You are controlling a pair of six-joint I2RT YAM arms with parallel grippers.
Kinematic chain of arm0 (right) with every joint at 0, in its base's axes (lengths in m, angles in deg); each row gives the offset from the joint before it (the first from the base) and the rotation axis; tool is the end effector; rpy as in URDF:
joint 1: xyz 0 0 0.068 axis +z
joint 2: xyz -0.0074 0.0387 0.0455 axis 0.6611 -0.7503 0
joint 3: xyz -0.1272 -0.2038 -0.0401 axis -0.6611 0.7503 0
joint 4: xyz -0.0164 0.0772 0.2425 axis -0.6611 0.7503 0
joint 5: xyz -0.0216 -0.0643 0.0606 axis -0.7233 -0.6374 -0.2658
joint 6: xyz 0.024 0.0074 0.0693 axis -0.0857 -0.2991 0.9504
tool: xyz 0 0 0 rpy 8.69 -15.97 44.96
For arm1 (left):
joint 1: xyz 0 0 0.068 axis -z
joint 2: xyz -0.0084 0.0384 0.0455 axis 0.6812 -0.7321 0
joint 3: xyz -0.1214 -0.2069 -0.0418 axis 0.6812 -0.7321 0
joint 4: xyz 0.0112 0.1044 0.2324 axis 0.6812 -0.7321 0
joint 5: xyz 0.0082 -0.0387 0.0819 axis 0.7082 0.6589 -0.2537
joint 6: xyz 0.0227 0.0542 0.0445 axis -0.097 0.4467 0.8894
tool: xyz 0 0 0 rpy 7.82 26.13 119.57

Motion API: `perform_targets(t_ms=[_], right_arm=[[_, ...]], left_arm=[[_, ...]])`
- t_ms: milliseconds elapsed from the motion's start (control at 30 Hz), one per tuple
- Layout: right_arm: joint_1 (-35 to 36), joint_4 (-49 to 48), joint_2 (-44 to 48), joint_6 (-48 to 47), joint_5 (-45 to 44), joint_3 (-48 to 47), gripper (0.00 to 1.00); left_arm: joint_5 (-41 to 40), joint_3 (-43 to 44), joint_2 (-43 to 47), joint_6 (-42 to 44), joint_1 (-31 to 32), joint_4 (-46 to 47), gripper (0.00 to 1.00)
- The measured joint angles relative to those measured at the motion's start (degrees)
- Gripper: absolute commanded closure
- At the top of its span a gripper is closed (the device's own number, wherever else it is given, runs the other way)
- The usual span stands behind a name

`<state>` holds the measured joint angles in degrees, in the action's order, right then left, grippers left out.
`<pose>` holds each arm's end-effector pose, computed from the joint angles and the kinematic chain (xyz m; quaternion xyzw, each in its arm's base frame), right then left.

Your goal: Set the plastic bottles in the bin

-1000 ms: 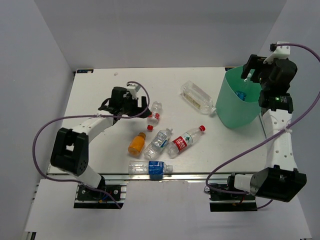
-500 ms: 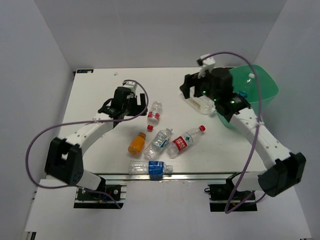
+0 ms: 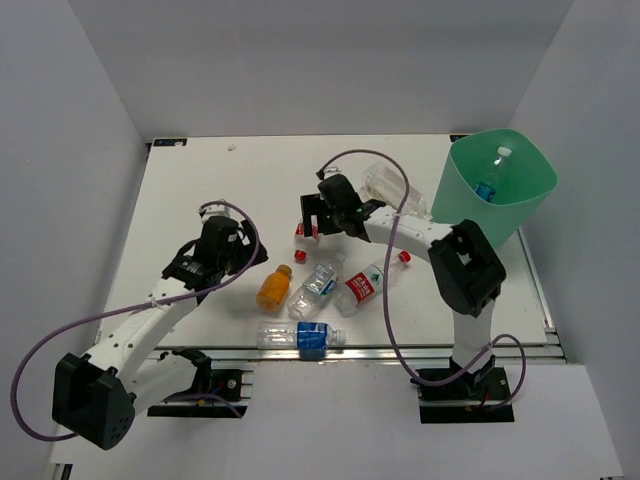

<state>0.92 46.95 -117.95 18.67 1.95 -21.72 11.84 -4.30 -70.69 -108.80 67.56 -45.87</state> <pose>0.3282 0.2874 0.1881 -0.1276 0.8872 0.1832 0.4037 0.2266 -0.0906 0.2041 -0.1364 0.9118 -0.1145 0.3700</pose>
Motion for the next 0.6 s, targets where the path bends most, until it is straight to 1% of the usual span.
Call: perform_targets(t_ms=[133,233,300,367,400,433,500,600], right_arm=[[1.8,-1.0,-7.6,3.5,-1.1,-4.5,0.11],[2.5,-2.1,-12.4,6.1,-2.9,-7.7,0.11],[2.8,-2.8,-14.3,7.4,-4.0,-8.3,0.12],[2.9,-3.8,-15.2,7.9,-5.4,-8.4,0.29],[2.9,-4.1,-15.2,8.1,-5.8,-8.6,0.52],[2.8,-4.3,-15.2,8.0,-6.0,-8.6,0.64],[2.6,-5.2,-15.2,7.2,-6.1,-8.9,0.78],[1.8,-5.6,-13.8,3.8,-5.5,-9.2,0.81]], left_arm=[[-2.4,-0.3,3.1,-1.6,0.0,-0.9,0.02],[-3.3,-0.3,3.7,-2.3,0.0,-0.9,0.02],[-3.6,-0.6,3.7,-2.7,0.0,-0.9,0.02],[-4.2,-1.0,3.7,-3.1,0.0,-1.2,0.02],[-4.5,-1.2,3.7,-3.4,0.0,-1.2,0.02],[-4.8,-1.4,3.7,-3.6,0.0,-1.1,0.02],[-5.4,-1.4,3.7,-4.0,0.0,-1.1,0.02],[-6.6,-1.4,3.8,-4.2,0.0,-0.2,0.02]])
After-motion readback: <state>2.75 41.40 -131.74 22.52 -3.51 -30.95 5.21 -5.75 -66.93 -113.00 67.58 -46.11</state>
